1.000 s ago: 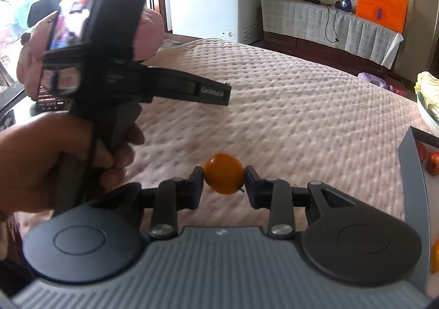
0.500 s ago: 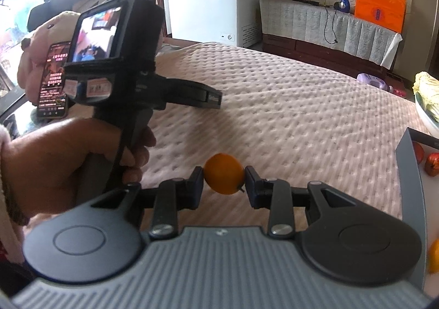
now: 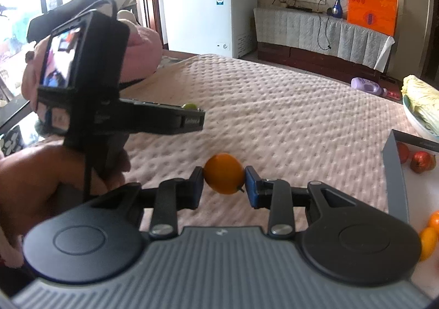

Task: Organize fruits
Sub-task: 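Lift and carry the green lime and tangerine over the open box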

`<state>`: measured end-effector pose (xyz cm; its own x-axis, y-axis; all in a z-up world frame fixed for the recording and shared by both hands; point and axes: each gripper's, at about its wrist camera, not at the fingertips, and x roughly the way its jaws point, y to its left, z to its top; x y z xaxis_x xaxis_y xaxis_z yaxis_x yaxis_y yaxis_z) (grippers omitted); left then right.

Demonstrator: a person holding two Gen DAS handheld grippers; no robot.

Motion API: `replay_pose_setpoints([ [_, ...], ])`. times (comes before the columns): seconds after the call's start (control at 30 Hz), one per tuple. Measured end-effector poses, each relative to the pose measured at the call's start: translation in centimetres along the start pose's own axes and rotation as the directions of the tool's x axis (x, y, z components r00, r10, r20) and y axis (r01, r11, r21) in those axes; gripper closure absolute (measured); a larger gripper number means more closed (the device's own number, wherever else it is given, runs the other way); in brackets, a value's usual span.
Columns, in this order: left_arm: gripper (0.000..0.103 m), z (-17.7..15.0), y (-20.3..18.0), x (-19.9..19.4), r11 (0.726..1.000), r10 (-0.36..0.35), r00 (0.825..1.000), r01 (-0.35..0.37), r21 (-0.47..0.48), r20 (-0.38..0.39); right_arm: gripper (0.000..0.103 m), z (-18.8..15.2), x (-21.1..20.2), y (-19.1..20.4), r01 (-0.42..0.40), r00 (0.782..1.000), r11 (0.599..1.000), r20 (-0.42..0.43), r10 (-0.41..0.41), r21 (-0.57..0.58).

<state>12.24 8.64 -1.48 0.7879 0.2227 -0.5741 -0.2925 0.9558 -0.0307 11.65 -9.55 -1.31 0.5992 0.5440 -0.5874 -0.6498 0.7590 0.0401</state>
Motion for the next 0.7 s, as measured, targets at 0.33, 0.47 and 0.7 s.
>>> replay_pose_setpoints([
  [0.33, 0.075, -1.6, -0.8, -4.6, 1.0, -0.026, 1.0, 0.026, -0.008, -0.015, 0.068, -1.7, -2.8, 0.4, 0.02, 1.0, 1.0, 0.003, -0.02, 0.011],
  [0.47, 0.075, -2.4, -0.6, -6.7, 0.999, -0.034, 0.999, 0.034, -0.021, -0.017, 0.068, -2.5, -4.6, 0.4, 0.029, 0.999, 0.999, 0.015, -0.029, 0.026],
  [0.7, 0.075, -4.0, -0.3, -11.3, 0.999, -0.041, 0.999, 0.041, -0.036, -0.008, 0.068, -4.0, -7.8, 0.5, 0.051, 0.998, 0.997, 0.03, -0.053, 0.051],
])
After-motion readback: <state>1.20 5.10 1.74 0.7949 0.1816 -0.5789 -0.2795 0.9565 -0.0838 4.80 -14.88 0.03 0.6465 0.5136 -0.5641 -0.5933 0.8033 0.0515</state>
